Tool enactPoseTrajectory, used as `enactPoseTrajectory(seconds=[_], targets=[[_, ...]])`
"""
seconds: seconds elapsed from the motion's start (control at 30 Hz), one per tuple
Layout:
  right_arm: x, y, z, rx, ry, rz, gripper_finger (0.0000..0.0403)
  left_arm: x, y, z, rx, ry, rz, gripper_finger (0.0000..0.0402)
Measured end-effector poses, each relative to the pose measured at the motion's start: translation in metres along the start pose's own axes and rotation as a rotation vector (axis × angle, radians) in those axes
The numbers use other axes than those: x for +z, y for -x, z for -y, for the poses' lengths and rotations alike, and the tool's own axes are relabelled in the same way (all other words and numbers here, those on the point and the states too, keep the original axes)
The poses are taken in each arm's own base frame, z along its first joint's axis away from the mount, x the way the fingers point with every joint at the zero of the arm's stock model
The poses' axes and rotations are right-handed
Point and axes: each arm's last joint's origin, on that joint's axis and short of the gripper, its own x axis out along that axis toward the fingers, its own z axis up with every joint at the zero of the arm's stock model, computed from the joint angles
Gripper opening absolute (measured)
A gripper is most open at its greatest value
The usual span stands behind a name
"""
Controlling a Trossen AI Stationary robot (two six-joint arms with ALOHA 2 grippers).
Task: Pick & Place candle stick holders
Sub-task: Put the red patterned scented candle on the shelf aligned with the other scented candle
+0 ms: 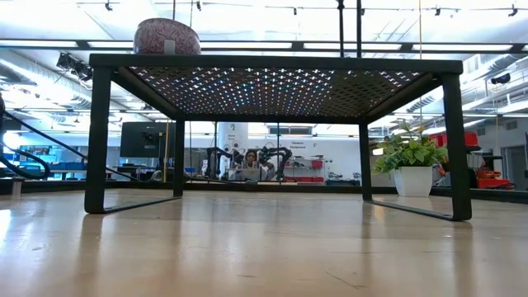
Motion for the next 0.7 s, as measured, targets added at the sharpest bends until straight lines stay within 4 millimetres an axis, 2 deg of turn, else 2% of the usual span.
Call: enactPoseTrajectory(seconds=[0.3, 0.53, 0.7], targets=[[0.005, -0.011, 0.030, -0.005, 0.019, 0.003, 0.0000, -0.008, -0.006, -0.005, 0.020, -0.044, -0.035, 0.0048], [0.005, -0.015, 0.041, -0.024, 0.036, -0.003, 0.0000, -0.010, -0.025, -0.002, 0.047, -0.050, -0.058, 0.0050], [0.005, -0.016, 0.044, -0.009, 0.048, -0.007, 0.0000, -0.009, -0.034, 0.002, 0.010, -0.047, -0.052, 0.0087]])
